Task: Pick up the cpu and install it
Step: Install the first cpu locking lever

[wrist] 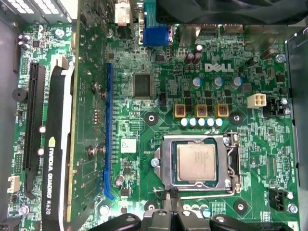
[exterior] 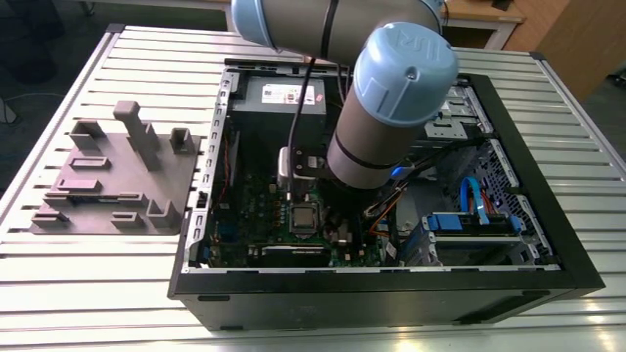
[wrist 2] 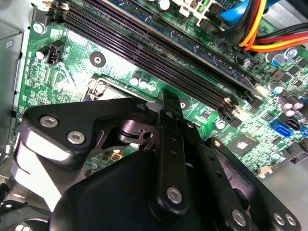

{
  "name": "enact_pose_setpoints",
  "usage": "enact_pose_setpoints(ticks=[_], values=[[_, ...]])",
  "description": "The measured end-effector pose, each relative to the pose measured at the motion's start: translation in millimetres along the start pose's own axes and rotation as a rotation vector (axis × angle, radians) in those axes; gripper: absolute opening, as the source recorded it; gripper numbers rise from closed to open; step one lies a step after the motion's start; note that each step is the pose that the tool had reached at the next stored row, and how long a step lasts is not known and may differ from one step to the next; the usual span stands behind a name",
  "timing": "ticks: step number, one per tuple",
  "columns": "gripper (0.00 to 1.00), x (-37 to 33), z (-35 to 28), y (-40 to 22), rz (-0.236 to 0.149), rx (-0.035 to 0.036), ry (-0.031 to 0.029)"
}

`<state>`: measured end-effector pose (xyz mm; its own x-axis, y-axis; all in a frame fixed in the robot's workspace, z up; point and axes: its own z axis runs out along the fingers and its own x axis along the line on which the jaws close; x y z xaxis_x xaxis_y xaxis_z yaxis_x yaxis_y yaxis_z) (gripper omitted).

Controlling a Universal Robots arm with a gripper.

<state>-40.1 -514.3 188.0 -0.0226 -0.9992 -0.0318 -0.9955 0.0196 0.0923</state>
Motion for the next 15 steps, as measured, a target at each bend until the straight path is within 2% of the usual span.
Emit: enact_pose_setpoints(ticks=[3,5,13,15], values=[[0.10,0.0,-0.7,1.2,0.000,-0.0001,-0.0002],[0.10,-0.2,-3.4,1.5,0.000,0.0000,-0.0009],[0.10,-0.8,-25.9,3.6,0.000,-0.0002,0.0001],[0.10,-0.9,-27.4,3.7,0.000,-0.0001,-0.0002]])
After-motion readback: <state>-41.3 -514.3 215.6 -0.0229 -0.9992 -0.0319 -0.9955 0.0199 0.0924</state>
